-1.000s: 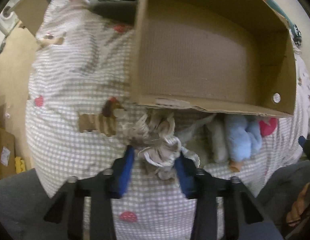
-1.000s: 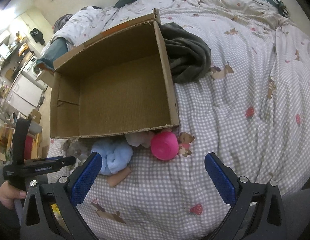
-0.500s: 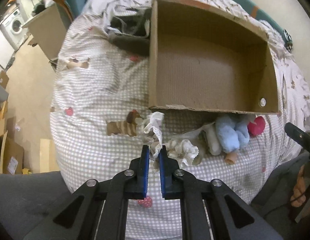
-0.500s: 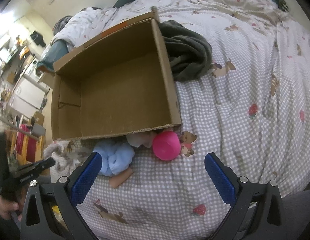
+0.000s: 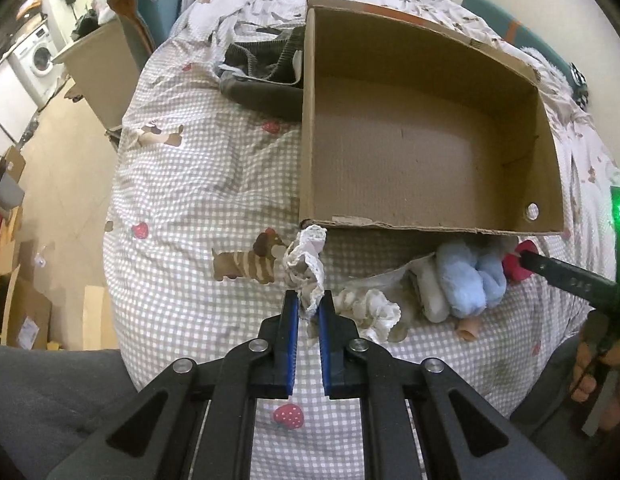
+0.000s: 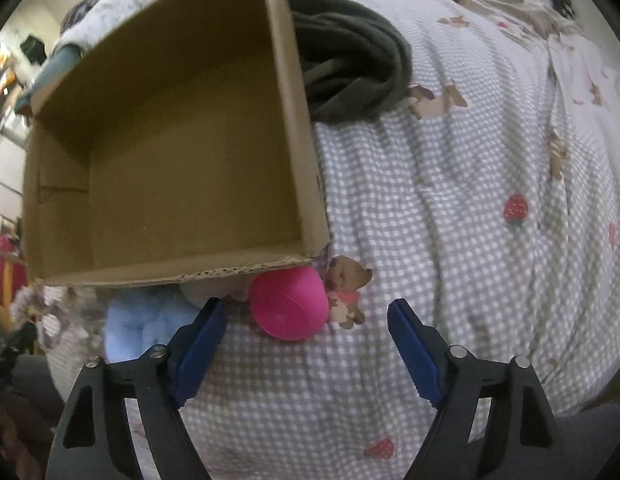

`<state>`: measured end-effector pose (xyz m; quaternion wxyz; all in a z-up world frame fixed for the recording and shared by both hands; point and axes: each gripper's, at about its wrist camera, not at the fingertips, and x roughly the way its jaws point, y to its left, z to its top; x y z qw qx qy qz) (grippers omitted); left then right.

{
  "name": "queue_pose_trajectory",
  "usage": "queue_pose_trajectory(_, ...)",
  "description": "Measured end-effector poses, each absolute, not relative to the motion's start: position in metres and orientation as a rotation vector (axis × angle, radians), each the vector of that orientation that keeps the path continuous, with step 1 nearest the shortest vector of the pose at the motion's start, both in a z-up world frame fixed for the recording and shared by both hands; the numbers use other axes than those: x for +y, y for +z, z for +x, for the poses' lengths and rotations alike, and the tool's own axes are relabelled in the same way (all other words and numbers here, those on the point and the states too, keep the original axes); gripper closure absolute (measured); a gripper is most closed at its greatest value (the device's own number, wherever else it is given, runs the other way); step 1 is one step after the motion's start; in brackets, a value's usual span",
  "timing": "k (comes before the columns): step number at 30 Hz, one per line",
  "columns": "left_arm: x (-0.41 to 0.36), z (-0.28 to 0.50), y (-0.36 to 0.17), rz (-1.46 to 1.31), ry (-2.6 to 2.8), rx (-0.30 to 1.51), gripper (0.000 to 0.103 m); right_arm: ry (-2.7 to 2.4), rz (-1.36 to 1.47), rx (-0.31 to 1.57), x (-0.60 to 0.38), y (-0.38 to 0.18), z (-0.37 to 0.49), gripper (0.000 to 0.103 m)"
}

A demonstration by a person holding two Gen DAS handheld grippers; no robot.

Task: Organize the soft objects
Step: 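Lift the scrunchie with the left tool while the right tool grasps the pink ball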

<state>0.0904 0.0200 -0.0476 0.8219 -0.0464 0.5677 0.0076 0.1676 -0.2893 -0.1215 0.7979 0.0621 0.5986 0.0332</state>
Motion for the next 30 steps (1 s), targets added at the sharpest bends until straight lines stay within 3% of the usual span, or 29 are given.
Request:
queue_pose_trajectory(10,0.019,0.092,-0.048,-0.116,0.007,1.216,0.094,0.073,0.011,1.282,-0.254,-0.139,0.179,0.018)
queue_pose_trajectory(12,0.019,0.092,-0.048,-0.115,0.007,1.214,0.094,0.079,-0.013,1.271,-0.247,-0.14,0.181,0.023)
queue_pose_trajectory(15,0.021,0.092,-0.048,-0.116,0.011,1.21,0.094,0.1,-0.034,1.273,-0.232,-0.147,0.183,0.05)
queue_pose_trajectory(16,0.021,0.092,-0.048,-0.116,0.012,1.209,0.094,0.107,-0.033,1.282,-0.228,-0.149,0.184,0.055)
queue_pose_trajectory(30,0.026,0.088,-0.043,-0.114,0.043,1.177,0.094,0.19,0.008,1.232,-0.206,-0.13,0.154,0.055)
